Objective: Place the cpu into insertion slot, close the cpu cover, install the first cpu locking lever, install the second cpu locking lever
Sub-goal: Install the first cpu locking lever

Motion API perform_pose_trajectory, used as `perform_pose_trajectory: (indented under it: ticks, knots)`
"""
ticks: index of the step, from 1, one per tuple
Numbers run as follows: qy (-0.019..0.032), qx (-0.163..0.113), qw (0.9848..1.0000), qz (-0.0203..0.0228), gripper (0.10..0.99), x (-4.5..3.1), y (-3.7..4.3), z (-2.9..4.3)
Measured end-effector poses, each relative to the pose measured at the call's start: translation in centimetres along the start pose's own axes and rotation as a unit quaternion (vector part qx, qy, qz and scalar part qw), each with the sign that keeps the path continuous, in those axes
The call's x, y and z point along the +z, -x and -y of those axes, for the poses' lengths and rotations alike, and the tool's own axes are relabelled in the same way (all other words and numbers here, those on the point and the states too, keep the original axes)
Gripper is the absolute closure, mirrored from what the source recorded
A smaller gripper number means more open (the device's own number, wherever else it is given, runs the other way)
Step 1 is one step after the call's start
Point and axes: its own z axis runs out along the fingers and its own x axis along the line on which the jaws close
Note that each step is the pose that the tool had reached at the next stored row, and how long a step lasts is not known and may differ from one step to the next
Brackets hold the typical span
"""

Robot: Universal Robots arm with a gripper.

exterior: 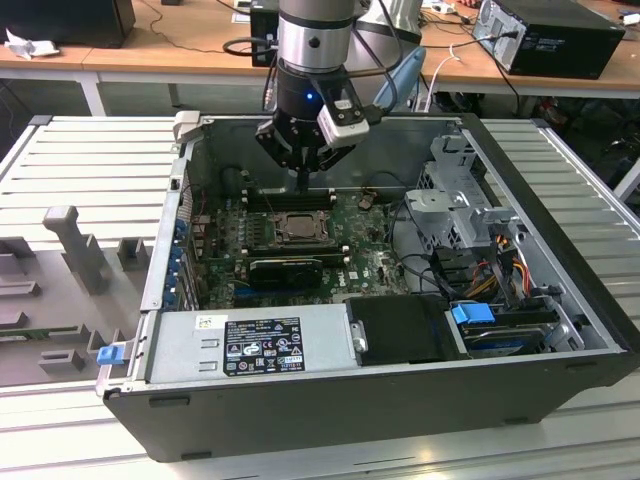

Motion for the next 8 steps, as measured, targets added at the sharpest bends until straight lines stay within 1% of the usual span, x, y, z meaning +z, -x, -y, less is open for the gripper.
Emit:
perform_pose_trajectory:
  ticks: [4, 8]
  knots:
    - [-0.0003, -0.016, 0.9999, 0.0003, 0.980, 0.00, 0.00, 0.00]
    - [-0.0007, -0.036, 0.9994, 0.0006, 0.980, 0.00, 0.00, 0.00]
